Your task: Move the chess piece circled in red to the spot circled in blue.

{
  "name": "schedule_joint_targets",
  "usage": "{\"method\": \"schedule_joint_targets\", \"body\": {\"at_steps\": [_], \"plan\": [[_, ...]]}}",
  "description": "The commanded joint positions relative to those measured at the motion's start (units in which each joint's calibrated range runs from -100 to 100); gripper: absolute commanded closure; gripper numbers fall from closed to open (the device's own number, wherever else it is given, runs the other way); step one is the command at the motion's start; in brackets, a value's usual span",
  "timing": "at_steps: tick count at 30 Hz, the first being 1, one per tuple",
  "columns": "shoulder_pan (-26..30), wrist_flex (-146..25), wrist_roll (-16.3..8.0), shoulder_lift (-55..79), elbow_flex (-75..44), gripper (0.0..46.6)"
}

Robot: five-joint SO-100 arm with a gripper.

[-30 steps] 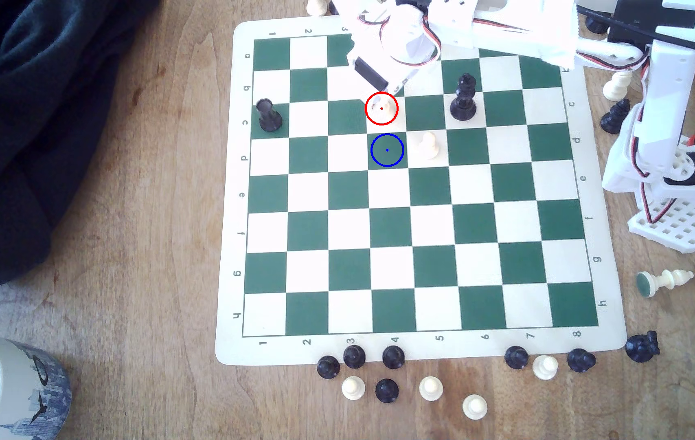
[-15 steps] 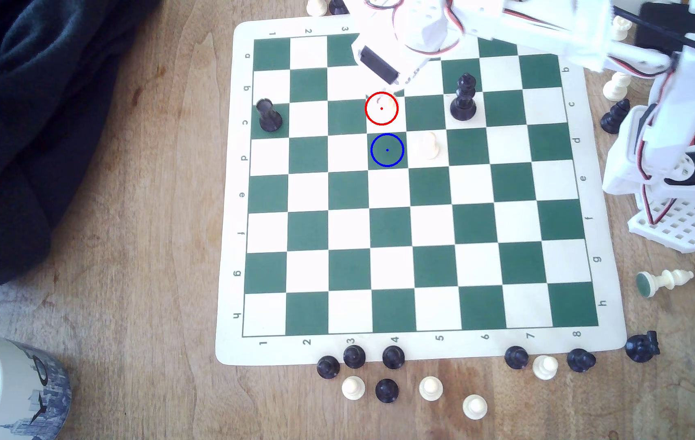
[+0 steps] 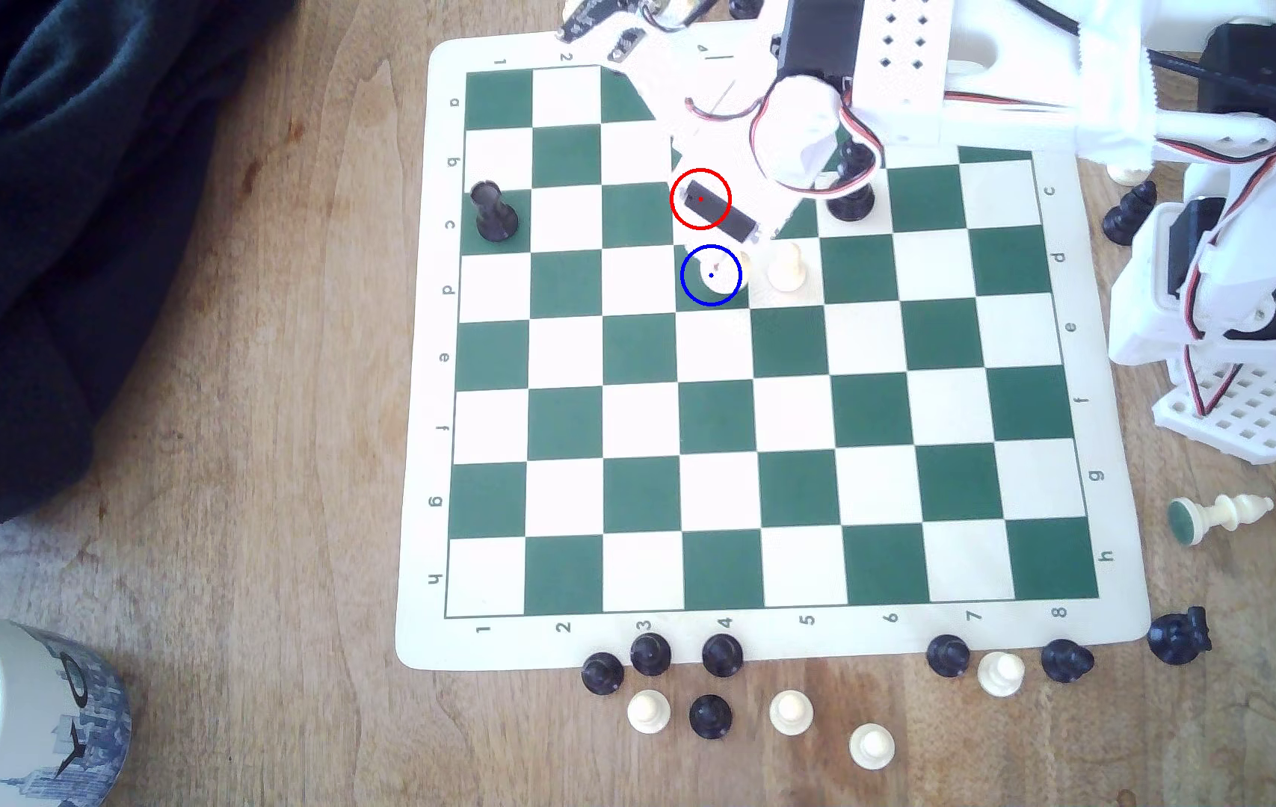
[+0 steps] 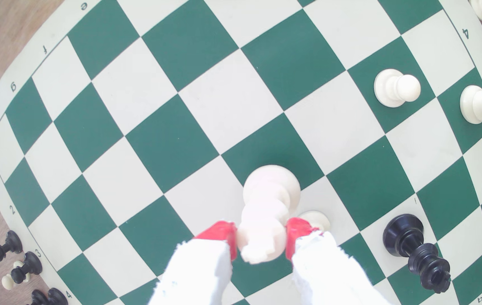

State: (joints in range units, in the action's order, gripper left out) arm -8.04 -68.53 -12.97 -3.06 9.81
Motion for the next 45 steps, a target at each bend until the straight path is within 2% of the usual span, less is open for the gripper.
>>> {"method": "schedule_joint_targets", "body": {"at_steps": [1,28,45], "plan": [[0.49,2.35,-0.20,-4.84,-0.47,46.4],[-1.46,6.61,-0.39,0.77,2.61,46.4],[-0.60,7.51,-0.44,1.19,3.16,46.4]]}}
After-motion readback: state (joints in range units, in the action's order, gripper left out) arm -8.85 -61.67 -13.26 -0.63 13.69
